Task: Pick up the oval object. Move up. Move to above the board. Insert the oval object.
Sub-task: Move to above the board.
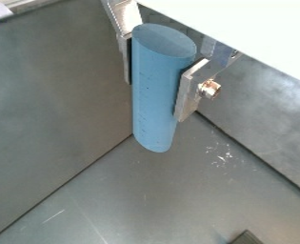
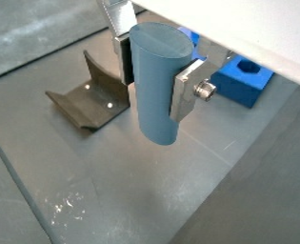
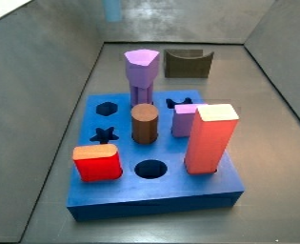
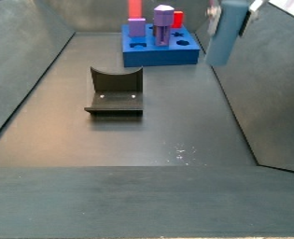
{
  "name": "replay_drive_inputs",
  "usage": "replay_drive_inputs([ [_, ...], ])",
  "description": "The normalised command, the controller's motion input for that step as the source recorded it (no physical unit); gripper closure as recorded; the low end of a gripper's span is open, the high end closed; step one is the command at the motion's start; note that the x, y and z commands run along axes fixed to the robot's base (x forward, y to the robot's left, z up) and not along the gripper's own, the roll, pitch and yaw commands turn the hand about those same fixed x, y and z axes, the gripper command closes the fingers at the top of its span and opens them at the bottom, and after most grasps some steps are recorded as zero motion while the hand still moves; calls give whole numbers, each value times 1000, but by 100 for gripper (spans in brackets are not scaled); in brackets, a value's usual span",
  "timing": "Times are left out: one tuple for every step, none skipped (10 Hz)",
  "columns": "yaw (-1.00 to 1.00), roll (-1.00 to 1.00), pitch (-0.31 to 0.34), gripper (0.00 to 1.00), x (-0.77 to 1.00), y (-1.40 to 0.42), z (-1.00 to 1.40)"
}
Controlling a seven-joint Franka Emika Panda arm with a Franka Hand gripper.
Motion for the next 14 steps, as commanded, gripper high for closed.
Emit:
replay_drive_inputs([
  [28, 93, 87, 100, 43, -59, 1000],
  [30, 100, 87, 100, 37, -55, 1000],
  [33, 108, 88, 100, 24, -46, 977],
  [34, 107, 85, 100, 16, -36, 881],
  [30, 95, 78, 100, 4, -21, 687],
  [30, 95, 76, 100, 0, -15, 539],
  [32, 98, 77, 100, -1, -15, 390],
  [36, 100, 78, 100, 0, -12, 188],
  [-229, 45, 456, 100, 280, -1000, 137],
  [-213, 42, 441, 100, 285, -1000, 129],
  [-124, 32, 402, 100, 298, -1000, 135],
  [-61, -54, 297, 100, 313, -1000, 131],
  [-22, -37, 221, 100, 314, -1000, 132],
  [-5, -16, 157, 100, 314, -1000, 136],
])
